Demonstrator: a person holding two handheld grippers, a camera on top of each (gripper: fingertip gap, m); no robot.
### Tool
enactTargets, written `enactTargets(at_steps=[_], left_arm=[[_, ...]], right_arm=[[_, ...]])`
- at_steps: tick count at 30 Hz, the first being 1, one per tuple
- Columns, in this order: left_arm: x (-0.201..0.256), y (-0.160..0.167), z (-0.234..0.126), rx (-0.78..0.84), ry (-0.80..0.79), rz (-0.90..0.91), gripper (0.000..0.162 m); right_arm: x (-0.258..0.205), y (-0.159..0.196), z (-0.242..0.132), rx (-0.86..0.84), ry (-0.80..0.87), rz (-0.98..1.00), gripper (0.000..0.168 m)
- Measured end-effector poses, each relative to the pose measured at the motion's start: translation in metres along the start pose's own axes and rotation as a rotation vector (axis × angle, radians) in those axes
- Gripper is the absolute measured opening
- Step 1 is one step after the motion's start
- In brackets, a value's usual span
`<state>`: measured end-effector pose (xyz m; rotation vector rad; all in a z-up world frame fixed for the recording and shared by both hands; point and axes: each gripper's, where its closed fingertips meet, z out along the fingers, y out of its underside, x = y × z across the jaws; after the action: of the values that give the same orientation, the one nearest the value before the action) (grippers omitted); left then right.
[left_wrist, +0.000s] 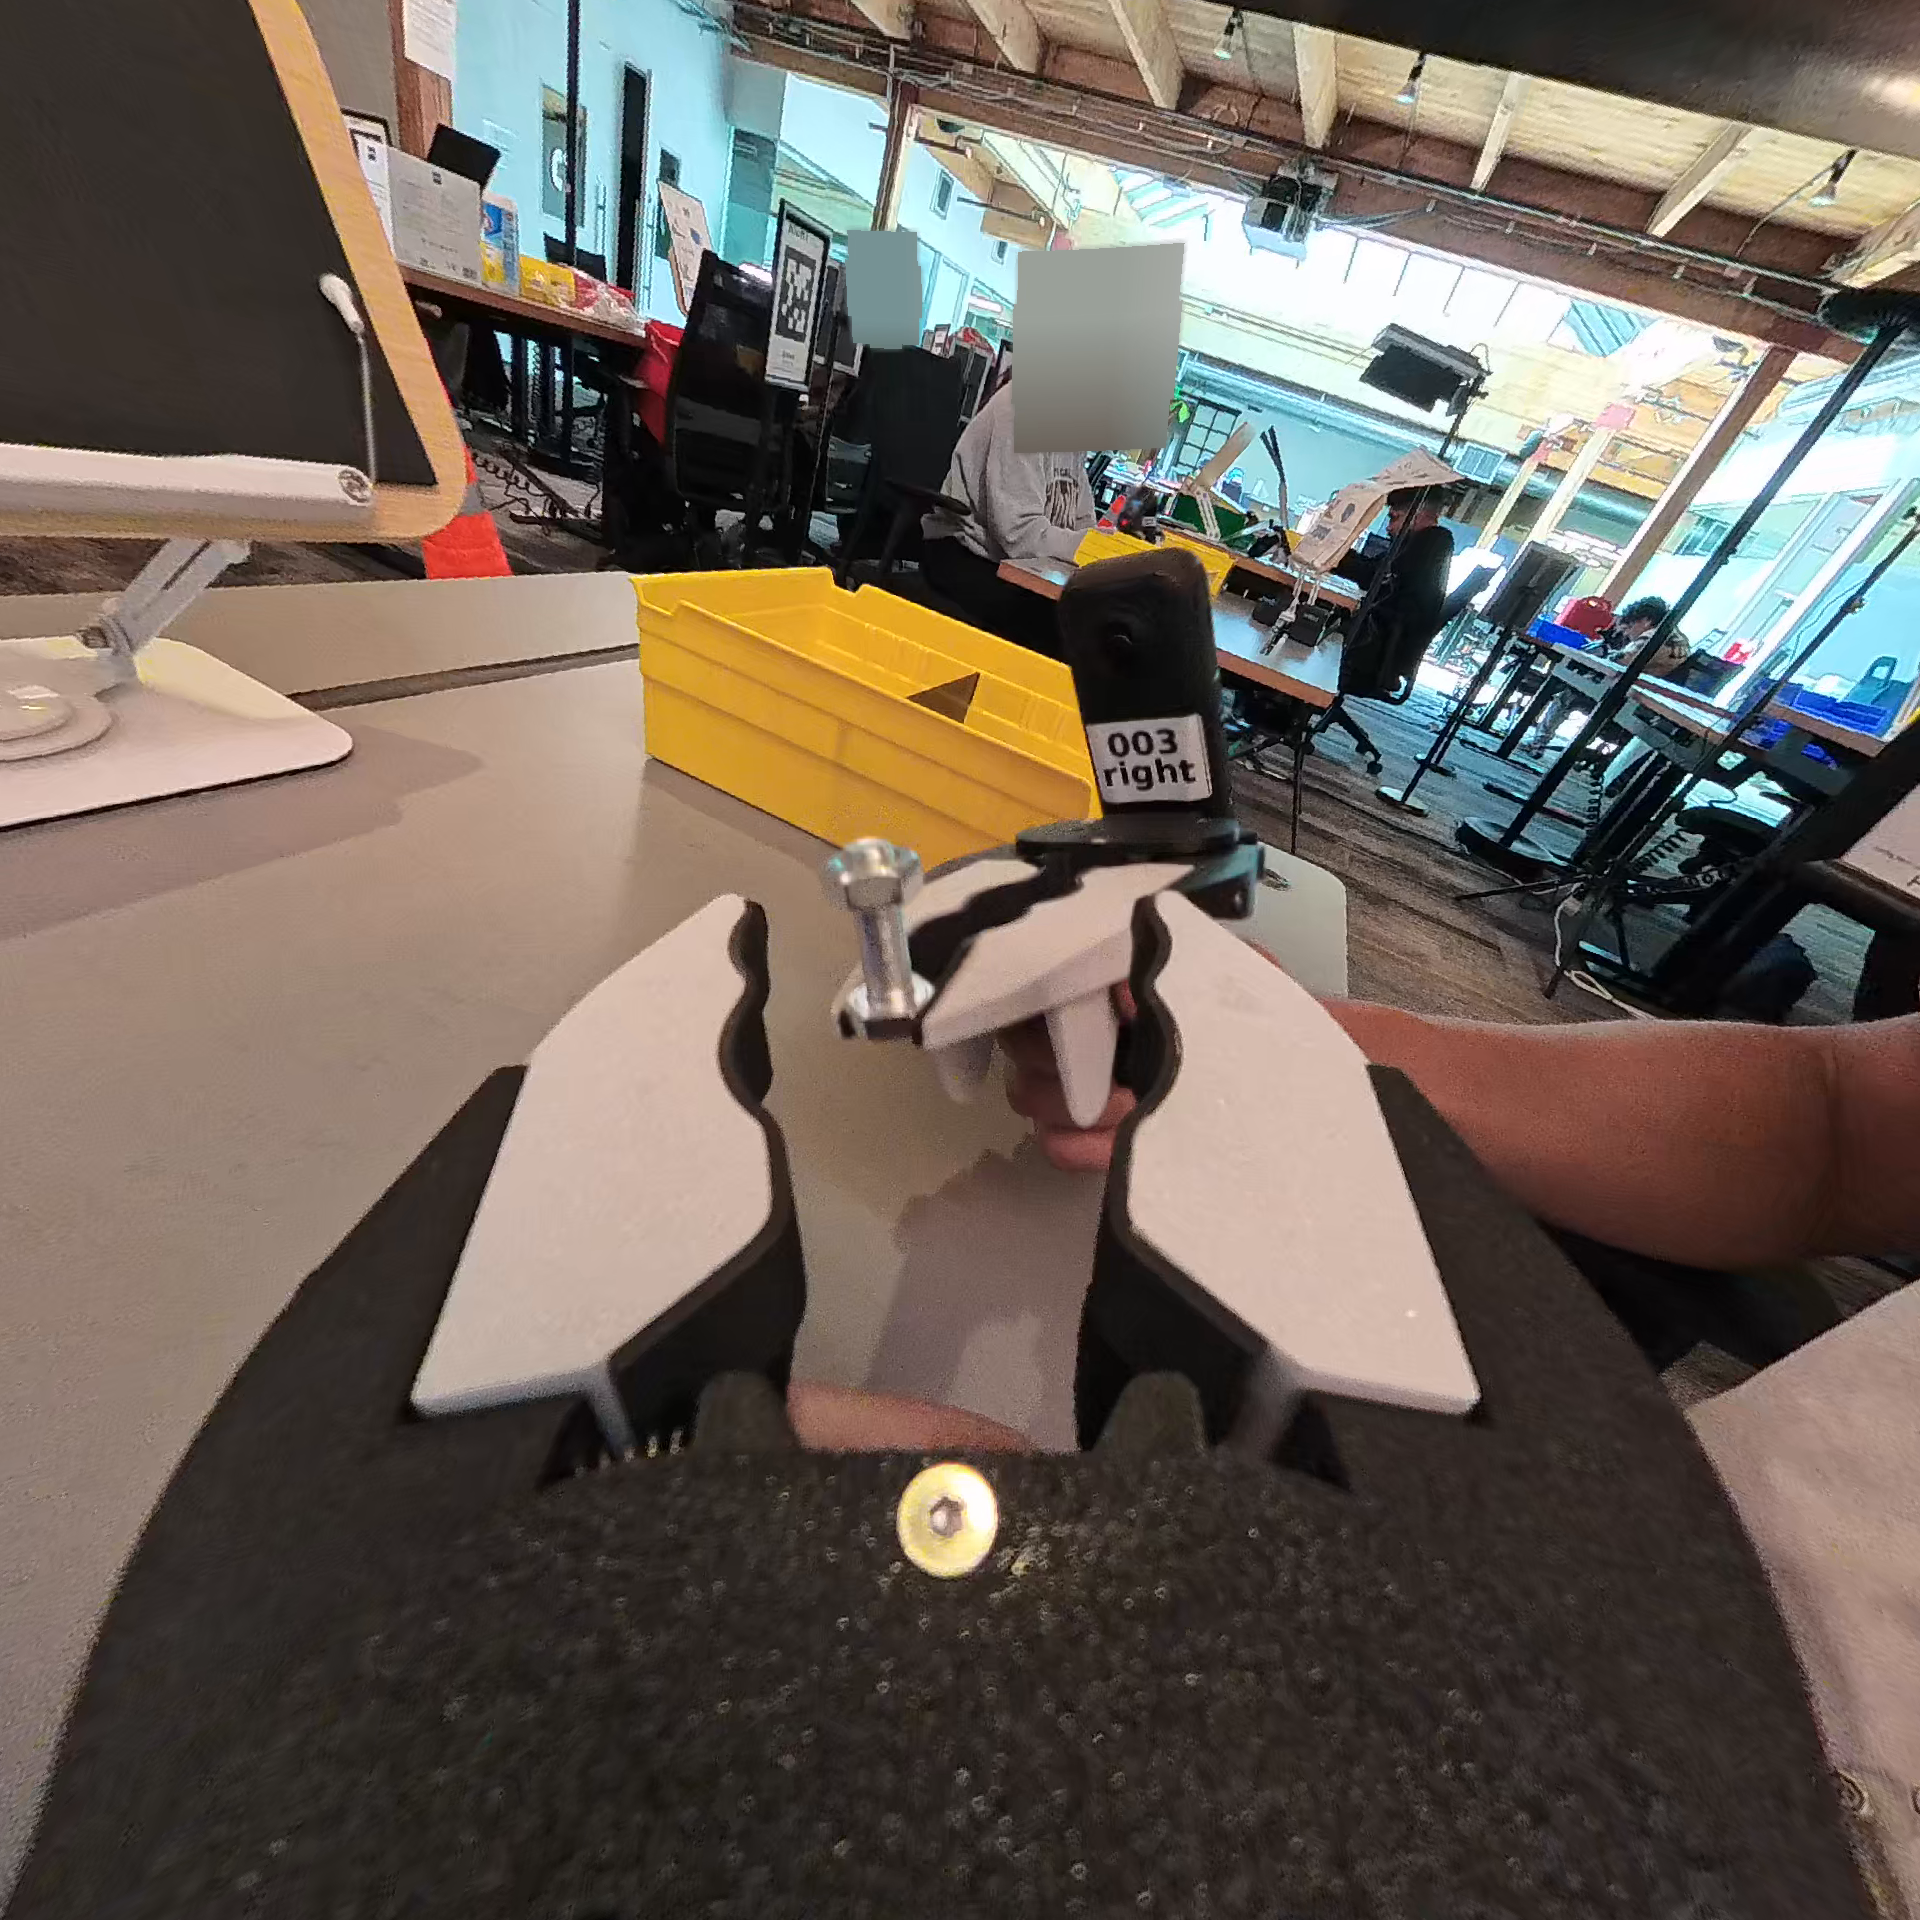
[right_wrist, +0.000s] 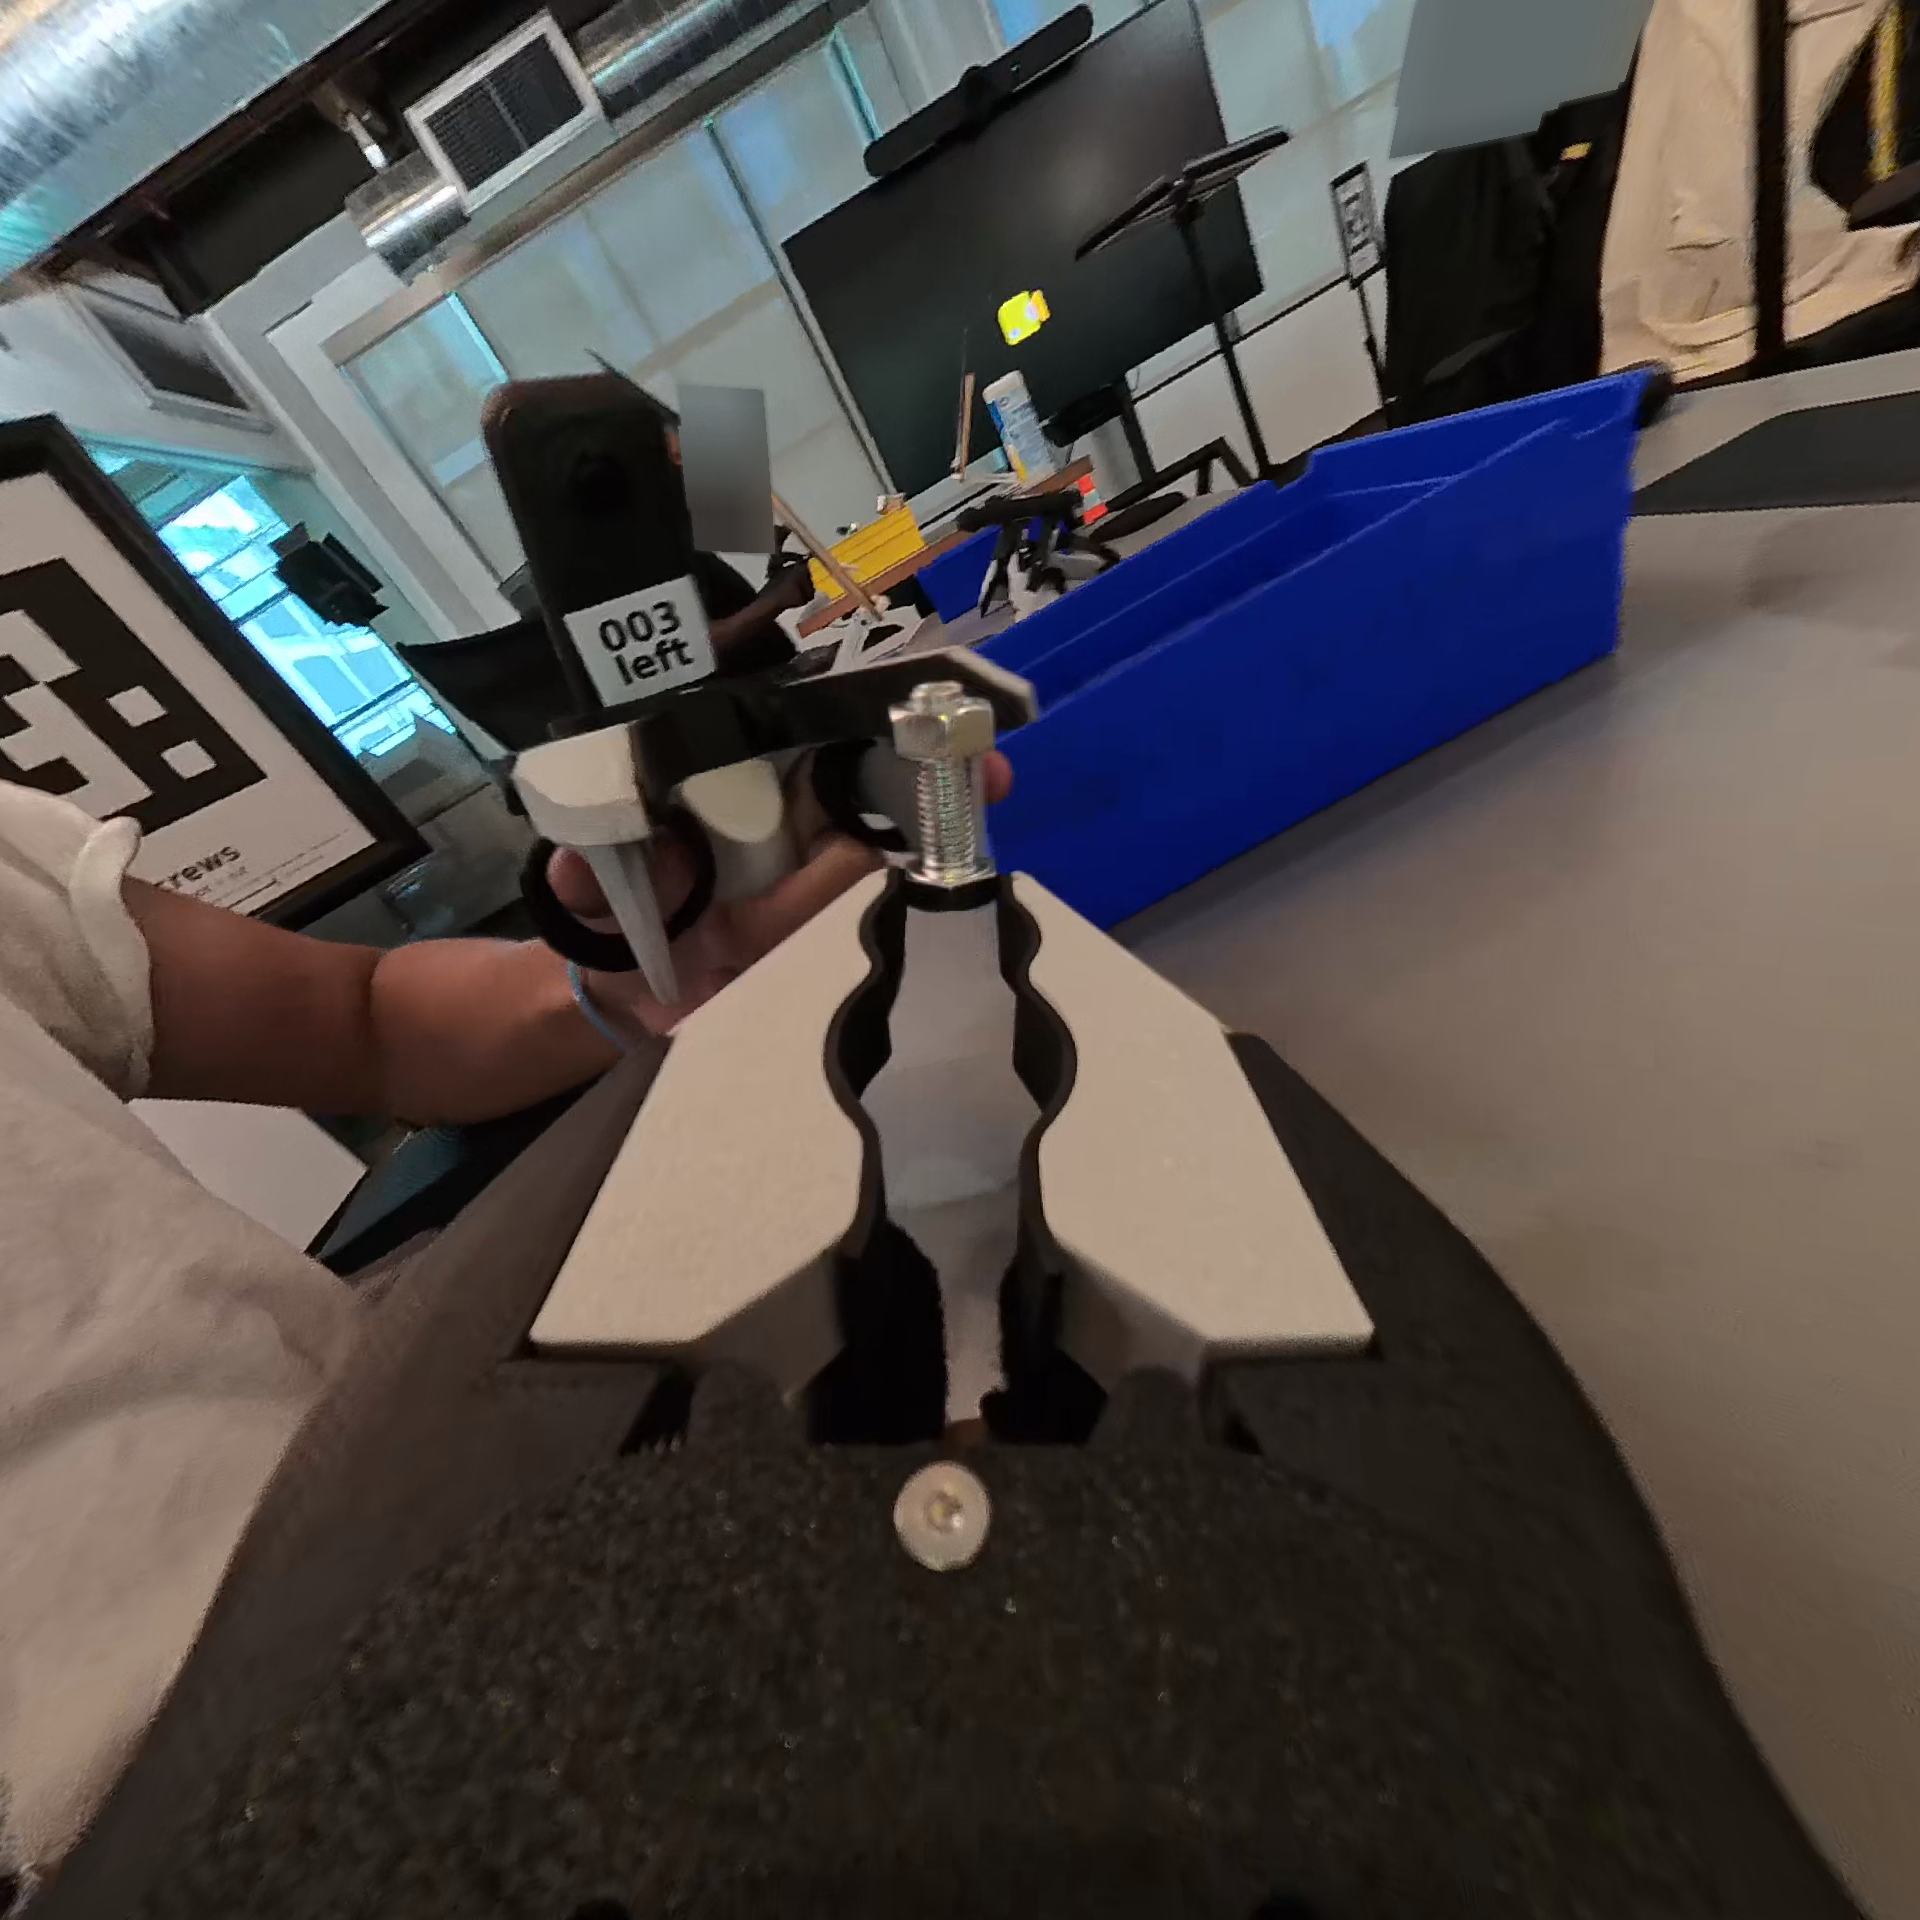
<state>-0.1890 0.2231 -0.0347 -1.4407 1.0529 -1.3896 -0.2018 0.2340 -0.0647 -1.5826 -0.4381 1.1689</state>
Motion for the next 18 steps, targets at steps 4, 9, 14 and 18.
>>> enactTargets(at_steps=[4, 9, 14, 18], left_arm=[[0.008, 0.003, 0.005, -0.008, 0.04, -0.004, 0.065], [0.009, -0.003, 0.001, 0.019, 0.019, 0.071, 0.058], [0.008, 0.001, 0.001, -0.014, -0.035, 0.156, 0.068], [0.01, 0.004, 0.006, -0.02, -0.027, 0.145, 0.071]], right_arm=[[-0.012, 0.006, 0.013, -0.023, -0.045, -0.004, 0.017], [0.005, -0.006, -0.003, 0.03, 0.018, 0.012, 0.017], [0.011, -0.011, -0.016, 0.036, 0.037, 0.001, 0.017], [-0.015, 0.006, 0.004, -0.027, -0.053, -0.034, 0.017]])
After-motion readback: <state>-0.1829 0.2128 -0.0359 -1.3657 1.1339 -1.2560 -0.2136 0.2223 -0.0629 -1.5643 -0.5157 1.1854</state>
